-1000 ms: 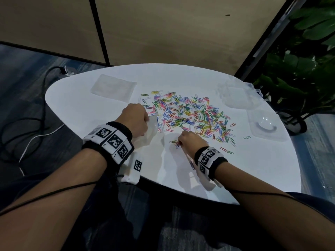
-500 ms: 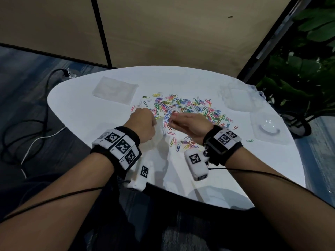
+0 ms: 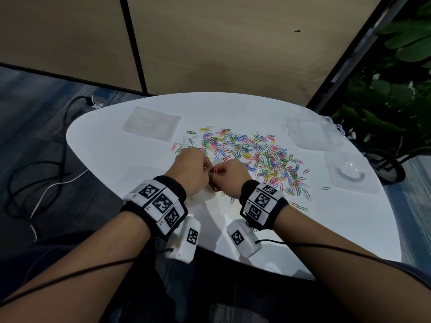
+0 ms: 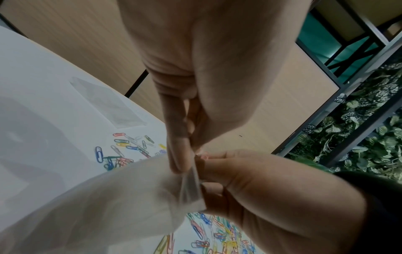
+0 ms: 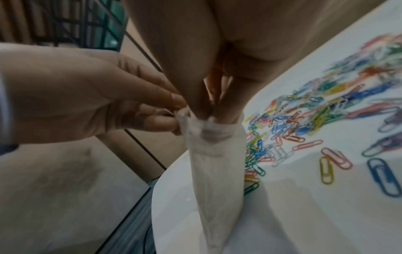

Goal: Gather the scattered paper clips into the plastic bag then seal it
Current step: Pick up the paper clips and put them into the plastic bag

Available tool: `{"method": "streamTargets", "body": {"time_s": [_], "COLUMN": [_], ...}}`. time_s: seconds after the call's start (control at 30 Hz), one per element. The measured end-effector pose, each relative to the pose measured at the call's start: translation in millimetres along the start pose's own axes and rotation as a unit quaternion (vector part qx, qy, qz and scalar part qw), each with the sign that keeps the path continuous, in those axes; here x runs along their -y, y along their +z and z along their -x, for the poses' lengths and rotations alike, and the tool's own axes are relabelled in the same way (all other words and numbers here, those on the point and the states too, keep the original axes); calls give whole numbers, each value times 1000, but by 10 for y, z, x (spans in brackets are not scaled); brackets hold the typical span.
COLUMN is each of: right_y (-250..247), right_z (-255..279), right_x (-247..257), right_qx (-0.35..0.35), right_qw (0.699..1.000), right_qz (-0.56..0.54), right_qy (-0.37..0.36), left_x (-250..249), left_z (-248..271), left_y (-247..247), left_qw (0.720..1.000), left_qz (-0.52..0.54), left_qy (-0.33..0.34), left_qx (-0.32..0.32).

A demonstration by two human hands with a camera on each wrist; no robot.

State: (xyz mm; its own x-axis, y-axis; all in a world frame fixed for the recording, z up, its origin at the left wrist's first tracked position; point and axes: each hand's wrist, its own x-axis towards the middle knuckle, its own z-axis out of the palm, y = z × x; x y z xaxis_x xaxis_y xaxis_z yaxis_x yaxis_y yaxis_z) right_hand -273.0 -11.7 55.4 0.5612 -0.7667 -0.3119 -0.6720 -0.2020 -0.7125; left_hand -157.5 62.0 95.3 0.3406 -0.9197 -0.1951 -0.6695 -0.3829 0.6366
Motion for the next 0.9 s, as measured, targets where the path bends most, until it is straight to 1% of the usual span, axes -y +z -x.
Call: {"method": "streamTargets", "body": {"time_s": [0.17,0.23,0.3,0.33,0.37,0.4,0.47,0.5,0.53,0.57,0.6,0.63,0.67,0.7,0.73,0.77,0.83,0.9], "right_y": [0,-15,-53,-74,-101,-137,-229,-271,-294,-301,-270,-187,-74,38,125,168,126,33], "right_z": [17,13,18,18,21,32,33,23,8,4,20,48,85,121,150,168,144,92], "right_x": [82,99,108,102,90,86,41,-7,-78,-166,-279,-418,-578,-750,-886,-1001,-1164,-1301], "right_qx": [-10,15,57,68,69,63,17,-14,-39,-45,-17,38,93,133,149,145,120,111], "right_qw": [996,991,987,988,991,995,989,987,991,995,986,954,906,861,834,827,826,819], "right_qz": [65,113,129,113,72,2,-137,-151,-109,-19,112,253,367,445,487,504,526,550], "right_qy": [-52,-75,-80,-82,-84,-77,-56,-55,-67,-91,-123,-157,-187,-207,-214,-205,-162,-123], "left_x": [38,42,40,39,38,40,53,63,76,91,102,109,113,108,107,98,80,65], "left_z": [-10,-3,2,1,5,1,-4,-9,-15,-22,-28,-36,-43,-50,-57,-58,-59,-59], "left_y": [-31,-36,-44,-49,-59,-68,-87,-98,-110,-121,-129,-136,-139,-138,-136,-127,-116,-91], "left_qw": [1000,1000,1000,1000,999,999,999,999,999,998,998,998,998,998,998,998,998,998], "left_qz": [11,15,17,15,15,15,17,14,11,8,7,6,2,-5,-11,-15,-24,-30], "left_qy": [-6,-13,-19,-22,-25,-30,-37,-39,-41,-45,-49,-50,-50,-49,-49,-50,-48,-43], "left_qx": [-6,-6,-9,-11,-16,-19,-28,-31,-33,-34,-34,-33,-31,-30,-27,-25,-24,-24]}}
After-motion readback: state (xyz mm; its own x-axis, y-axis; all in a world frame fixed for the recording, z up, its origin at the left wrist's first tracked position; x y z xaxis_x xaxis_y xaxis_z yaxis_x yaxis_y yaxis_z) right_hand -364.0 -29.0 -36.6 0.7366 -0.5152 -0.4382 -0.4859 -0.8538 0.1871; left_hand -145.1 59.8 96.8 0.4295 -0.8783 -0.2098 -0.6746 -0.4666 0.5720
